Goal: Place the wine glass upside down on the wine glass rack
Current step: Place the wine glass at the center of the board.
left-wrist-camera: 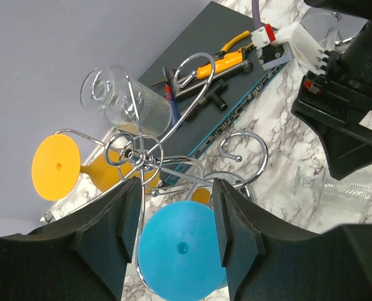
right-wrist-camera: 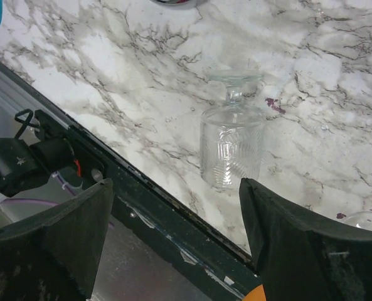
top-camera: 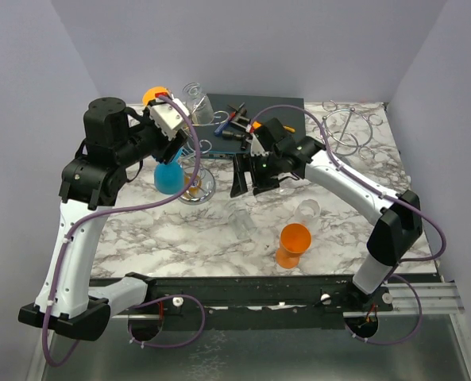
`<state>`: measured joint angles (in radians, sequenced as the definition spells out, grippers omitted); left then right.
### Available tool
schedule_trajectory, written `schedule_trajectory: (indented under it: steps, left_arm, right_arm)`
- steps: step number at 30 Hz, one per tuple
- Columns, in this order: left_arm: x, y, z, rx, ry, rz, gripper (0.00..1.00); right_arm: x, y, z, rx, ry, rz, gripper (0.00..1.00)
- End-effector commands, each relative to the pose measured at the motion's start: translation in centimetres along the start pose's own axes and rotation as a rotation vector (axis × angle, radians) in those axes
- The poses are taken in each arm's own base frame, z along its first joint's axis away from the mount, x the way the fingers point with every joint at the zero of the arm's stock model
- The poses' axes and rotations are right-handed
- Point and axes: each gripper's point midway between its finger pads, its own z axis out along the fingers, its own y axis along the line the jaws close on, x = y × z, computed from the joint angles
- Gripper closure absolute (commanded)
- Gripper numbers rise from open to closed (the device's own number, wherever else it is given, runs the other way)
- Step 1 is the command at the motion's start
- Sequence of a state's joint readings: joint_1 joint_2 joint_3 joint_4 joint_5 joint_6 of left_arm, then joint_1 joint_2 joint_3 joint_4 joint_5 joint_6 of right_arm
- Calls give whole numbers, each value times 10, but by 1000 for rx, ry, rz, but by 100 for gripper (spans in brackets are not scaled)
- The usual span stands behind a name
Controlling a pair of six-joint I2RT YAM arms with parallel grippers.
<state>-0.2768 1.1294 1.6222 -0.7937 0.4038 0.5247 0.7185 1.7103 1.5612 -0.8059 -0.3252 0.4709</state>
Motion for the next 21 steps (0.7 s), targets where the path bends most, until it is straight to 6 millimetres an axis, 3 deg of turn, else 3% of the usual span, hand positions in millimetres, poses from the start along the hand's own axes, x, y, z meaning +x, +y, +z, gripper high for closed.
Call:
schedule_trajectory:
  steps: [1,5,10,12,16,21]
  left_arm:
    - [6,-17,1,81,-2,-1,45]
    - [13,-34,4,182,-3,22,45]
    - [18,-46,9,257,-18,71,46]
    - [19,-49,9,276,-28,101,46]
    - [17,-54,10,308,-59,172,47]
    - [14,-63,14,359,-96,261,47]
  right_arm:
    - [-35,0,-29,41,-130,-23,16]
    - [-100,9,-86,11,-333,-41,33]
    - [-164,17,-131,-53,-527,-58,45]
    - [-183,19,-139,-81,-582,-62,45]
    - [-211,19,-134,-138,-619,-37,45]
    - [-226,36,-123,-270,-627,-36,44]
